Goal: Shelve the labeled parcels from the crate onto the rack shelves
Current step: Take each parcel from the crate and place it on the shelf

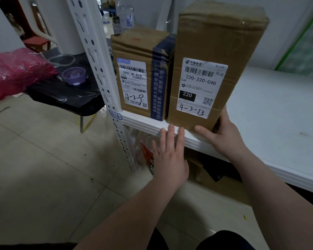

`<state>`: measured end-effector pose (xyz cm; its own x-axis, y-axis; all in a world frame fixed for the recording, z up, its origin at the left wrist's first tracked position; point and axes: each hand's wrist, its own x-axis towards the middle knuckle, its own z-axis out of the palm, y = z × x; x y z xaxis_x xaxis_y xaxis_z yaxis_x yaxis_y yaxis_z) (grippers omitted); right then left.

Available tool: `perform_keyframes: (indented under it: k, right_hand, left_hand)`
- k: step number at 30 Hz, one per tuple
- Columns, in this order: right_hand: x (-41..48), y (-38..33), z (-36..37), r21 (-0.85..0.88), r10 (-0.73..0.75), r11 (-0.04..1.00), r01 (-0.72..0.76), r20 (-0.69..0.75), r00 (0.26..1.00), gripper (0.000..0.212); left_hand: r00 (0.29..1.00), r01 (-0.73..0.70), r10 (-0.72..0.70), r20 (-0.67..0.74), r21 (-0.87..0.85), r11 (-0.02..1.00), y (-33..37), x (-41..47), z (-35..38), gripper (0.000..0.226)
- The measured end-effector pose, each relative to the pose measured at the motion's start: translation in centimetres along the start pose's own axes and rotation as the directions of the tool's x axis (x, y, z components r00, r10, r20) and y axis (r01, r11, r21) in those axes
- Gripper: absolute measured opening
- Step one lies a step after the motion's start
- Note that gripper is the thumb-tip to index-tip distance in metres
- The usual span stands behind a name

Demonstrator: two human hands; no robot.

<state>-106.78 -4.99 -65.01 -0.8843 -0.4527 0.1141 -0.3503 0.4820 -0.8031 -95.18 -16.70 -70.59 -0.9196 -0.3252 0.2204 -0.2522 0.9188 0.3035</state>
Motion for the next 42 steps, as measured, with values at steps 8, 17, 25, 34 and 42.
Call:
perform_keyframes:
  k: [8, 17, 25, 34, 42]
  right_hand:
    - [0.7, 1.4, -0.3, 0.063, 0.052, 0.997, -0.051, -0.015, 0.999, 0.113]
    - [-2.0, -2.3, -2.3, -0.053, 0.367, 0.93, -0.364, 0.14, 0.92, 0.099]
    - [-9.6, -9.9, -6.6, 0.018, 0.664, 0.728, -0.685, 0.232, 0.711, 0.037]
    - [-19.7, -24.0, -10.1, 0.009, 0.675, 0.721, -0.693, 0.218, 0.705, 0.009]
    - [-27.7, -31.2, -10.9, -0.059, 0.642, 0.763, -0.644, 0.184, 0.744, 0.03]
  left_hand:
    - [1.0, 0.011, -0.009, -0.03, 0.06, 0.998, 0.1, 0.2, 0.8, 0.097]
    - [0.892, 0.073, -0.115, 0.437, 0.111, 0.991, 1.7, 1.3, -6.0, 0.1]
    - [0.777, 0.24, -0.198, 0.598, 0.009, 0.971, 4.0, -0.2, -18.0, 0.022]
    - [0.793, 0.324, -0.217, 0.569, -0.093, 0.941, 3.6, -7.4, -33.8, 0.02]
    - [0.755, 0.531, -0.394, 0.524, -0.137, 0.836, 0.2, -17.8, -42.3, 0.03]
